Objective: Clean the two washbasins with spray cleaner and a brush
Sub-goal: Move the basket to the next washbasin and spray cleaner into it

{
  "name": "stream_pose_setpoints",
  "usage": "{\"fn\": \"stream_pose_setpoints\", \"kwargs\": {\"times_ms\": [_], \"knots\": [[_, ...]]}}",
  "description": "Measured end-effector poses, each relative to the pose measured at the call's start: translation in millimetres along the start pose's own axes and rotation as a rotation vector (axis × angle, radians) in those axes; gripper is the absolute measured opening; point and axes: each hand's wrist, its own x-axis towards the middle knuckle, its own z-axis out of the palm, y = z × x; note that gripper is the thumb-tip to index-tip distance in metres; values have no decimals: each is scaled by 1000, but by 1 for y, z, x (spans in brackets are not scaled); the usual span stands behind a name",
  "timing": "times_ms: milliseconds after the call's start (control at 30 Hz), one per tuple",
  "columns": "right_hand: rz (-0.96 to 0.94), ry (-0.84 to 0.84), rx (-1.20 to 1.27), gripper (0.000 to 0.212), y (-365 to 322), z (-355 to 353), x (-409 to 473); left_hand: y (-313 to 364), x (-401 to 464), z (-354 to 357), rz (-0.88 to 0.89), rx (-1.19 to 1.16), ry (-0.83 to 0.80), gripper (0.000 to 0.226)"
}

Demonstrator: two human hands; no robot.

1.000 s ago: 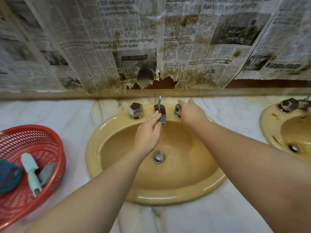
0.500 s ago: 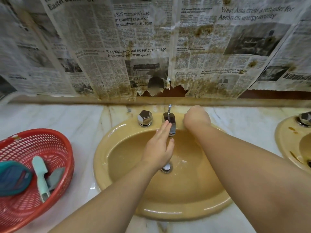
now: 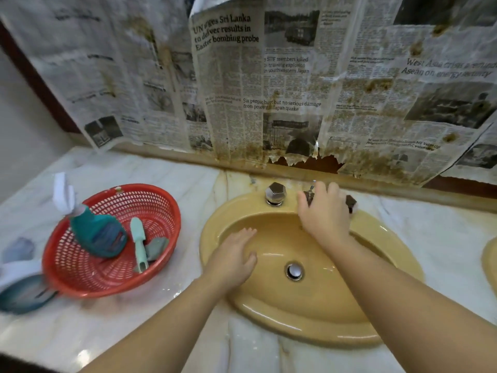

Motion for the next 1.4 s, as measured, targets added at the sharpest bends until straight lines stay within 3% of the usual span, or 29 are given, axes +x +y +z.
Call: {"fn": "stream_pose_setpoints", "kwargs": {"times_ms": [100,233,300,400,533,667,733,867,1200,1400], "knots": [[-215,-62,78,49,-51,14,-32,-30,-39,-18,-23,57,113,58],[-331,-263,212,49,-109,48,-62,-57,-86,-42,-14,70,351,49],[-362,-354,313,48,-135,62,-74,-69,-113,-53,-12,92,495,41],[-305,-509,472,51,-173,79,-92,-91,-152,-61,-62,128,583,29],[-107,-646,640,41,-211,97,-105,-118,-187,-72,-423,-69,770,7],[95,-626,845,30,-233,109,-103,-121,-187,-104,-811,-619,960,15],[142,-616,967,30,-239,112,-101,-126,-177,-120,-878,-857,944,28],[231,-647,1143,25,-242,122,-101,-153,-155,-133,-822,-1150,940,42],[150,-598,1129,34,-197,148,-81,-146,-130,-135,-778,-1110,941,29],[298,-525,1235,31,-165,63,-103,-103,-122,-127,-725,-1134,839,28]]}}
